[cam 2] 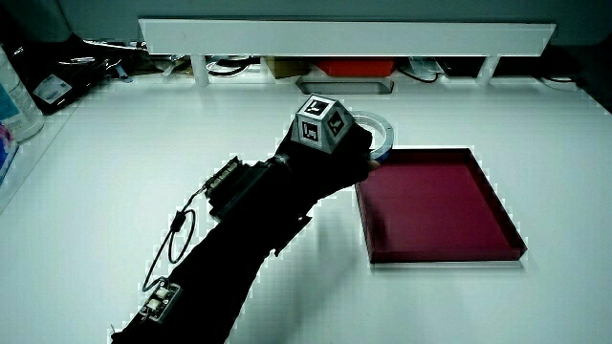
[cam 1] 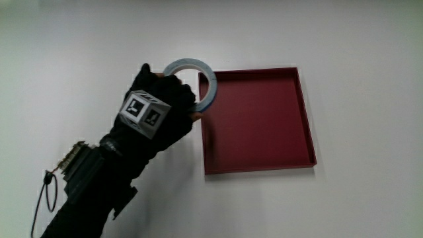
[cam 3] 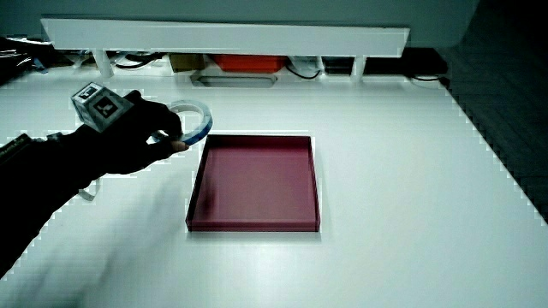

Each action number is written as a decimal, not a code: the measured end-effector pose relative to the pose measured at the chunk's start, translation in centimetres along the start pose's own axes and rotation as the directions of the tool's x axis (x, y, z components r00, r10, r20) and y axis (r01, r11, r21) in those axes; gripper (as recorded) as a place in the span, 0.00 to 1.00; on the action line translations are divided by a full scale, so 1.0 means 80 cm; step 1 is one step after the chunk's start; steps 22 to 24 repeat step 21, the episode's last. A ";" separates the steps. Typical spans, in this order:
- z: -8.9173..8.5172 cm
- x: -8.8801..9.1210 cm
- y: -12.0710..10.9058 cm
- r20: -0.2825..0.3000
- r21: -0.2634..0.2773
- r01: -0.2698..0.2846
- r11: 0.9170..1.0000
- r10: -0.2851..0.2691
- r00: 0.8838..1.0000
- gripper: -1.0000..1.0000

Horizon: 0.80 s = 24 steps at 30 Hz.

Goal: Pick blue tape

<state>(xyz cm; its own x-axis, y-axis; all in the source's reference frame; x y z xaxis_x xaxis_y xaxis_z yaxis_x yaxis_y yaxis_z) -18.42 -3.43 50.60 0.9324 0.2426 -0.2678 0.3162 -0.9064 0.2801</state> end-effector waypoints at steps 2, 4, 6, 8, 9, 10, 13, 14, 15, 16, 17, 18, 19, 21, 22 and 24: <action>0.016 0.008 -0.006 -0.017 0.020 0.004 1.000 -0.003 1.000 1.00; 0.029 0.014 -0.012 -0.007 0.043 0.021 0.999 -0.021 1.000 1.00; 0.043 0.023 -0.017 0.007 0.052 0.038 0.998 -0.038 0.999 1.00; 0.054 0.033 -0.020 0.008 0.073 0.063 0.995 -0.064 0.998 1.00; 0.060 0.039 -0.022 -0.005 0.083 0.086 0.993 -0.086 0.996 1.00; 0.067 0.048 -0.023 -0.015 0.096 0.108 0.989 -0.107 0.994 1.00; 0.085 0.073 -0.027 -0.077 0.114 0.147 0.983 -0.139 0.987 1.00; 0.086 0.078 -0.027 -0.031 0.123 0.160 0.979 -0.158 0.987 1.00; 0.095 0.091 -0.029 -0.127 0.116 0.162 0.980 -0.147 0.981 1.00; 0.091 0.096 -0.028 -0.070 0.124 0.147 0.981 -0.139 0.988 1.00; 0.099 0.107 -0.027 -0.109 0.125 0.237 0.964 -0.224 0.969 1.00; 0.098 0.113 -0.028 -0.106 0.116 0.187 0.976 -0.175 0.979 1.00; 0.101 0.121 -0.027 -0.120 0.123 0.243 0.962 -0.229 0.966 1.00; 0.099 0.131 -0.023 -0.054 0.134 0.279 0.951 -0.274 0.960 1.00; 0.099 0.131 -0.023 -0.054 0.134 0.279 0.951 -0.274 0.960 1.00; 0.099 0.131 -0.023 -0.054 0.134 0.279 0.951 -0.274 0.960 1.00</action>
